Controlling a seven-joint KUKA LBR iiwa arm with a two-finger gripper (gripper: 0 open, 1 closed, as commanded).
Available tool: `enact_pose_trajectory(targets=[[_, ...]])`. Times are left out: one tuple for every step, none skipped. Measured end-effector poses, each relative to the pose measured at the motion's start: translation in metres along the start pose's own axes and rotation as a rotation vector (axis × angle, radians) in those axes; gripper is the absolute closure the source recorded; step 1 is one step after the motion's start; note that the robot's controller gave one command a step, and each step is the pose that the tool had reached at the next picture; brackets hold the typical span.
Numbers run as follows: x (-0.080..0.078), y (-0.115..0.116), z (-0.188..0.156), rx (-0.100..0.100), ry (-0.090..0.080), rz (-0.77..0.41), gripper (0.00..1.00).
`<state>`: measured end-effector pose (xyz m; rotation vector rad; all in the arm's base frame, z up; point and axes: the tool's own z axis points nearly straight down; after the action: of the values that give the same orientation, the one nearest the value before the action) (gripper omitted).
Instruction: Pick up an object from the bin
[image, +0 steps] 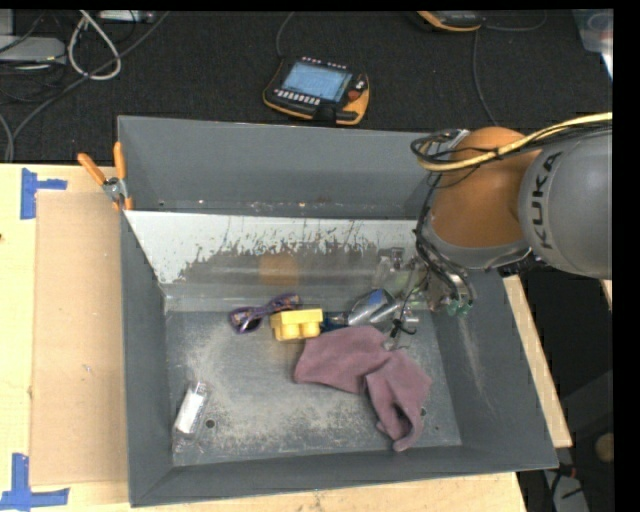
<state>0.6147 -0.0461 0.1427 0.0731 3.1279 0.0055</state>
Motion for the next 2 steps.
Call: enact_pose_trajectory(targets=[[0.034, -0.015, 0.064, 0.003, 0.014, -0.245, 0.0], [0.034, -0.015, 0.077, 0.0, 0.018, -0.178, 0.0]])
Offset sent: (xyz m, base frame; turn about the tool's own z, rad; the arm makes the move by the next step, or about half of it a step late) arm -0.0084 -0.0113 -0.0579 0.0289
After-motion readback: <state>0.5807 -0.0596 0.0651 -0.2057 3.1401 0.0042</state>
